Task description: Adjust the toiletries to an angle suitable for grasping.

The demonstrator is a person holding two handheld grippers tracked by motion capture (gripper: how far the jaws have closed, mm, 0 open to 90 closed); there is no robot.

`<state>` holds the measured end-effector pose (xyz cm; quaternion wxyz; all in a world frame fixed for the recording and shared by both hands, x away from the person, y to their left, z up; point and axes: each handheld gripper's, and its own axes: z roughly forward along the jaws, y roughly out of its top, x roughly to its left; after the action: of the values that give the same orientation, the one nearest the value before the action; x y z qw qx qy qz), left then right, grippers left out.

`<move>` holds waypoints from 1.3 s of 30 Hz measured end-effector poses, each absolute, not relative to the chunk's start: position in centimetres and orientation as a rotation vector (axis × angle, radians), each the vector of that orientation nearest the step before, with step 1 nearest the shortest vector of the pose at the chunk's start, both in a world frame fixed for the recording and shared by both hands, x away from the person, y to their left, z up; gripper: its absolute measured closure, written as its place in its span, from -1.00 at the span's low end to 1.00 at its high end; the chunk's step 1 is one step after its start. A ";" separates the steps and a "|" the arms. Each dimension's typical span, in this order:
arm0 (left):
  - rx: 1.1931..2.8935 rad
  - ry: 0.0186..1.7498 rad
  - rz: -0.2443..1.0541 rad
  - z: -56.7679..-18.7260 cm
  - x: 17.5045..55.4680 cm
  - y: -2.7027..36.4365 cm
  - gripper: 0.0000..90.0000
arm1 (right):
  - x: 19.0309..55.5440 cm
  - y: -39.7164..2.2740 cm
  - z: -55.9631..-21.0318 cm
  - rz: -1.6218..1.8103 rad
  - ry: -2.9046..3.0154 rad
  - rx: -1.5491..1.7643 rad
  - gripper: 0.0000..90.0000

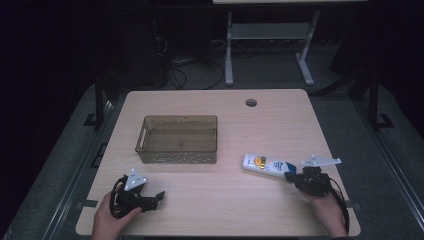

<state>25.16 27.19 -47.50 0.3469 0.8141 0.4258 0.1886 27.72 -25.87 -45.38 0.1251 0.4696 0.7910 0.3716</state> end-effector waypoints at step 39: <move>2.110 1.105 0.488 -47.5 25.2 27.2 -0.72 | 31.8 -24.5 -43.2 1.167 2.250 1.368 0.99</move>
<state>25.15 27.18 -47.51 0.3477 0.8135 0.4263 0.1884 31.77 -24.50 -43.22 0.1301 0.4708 0.7746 0.4017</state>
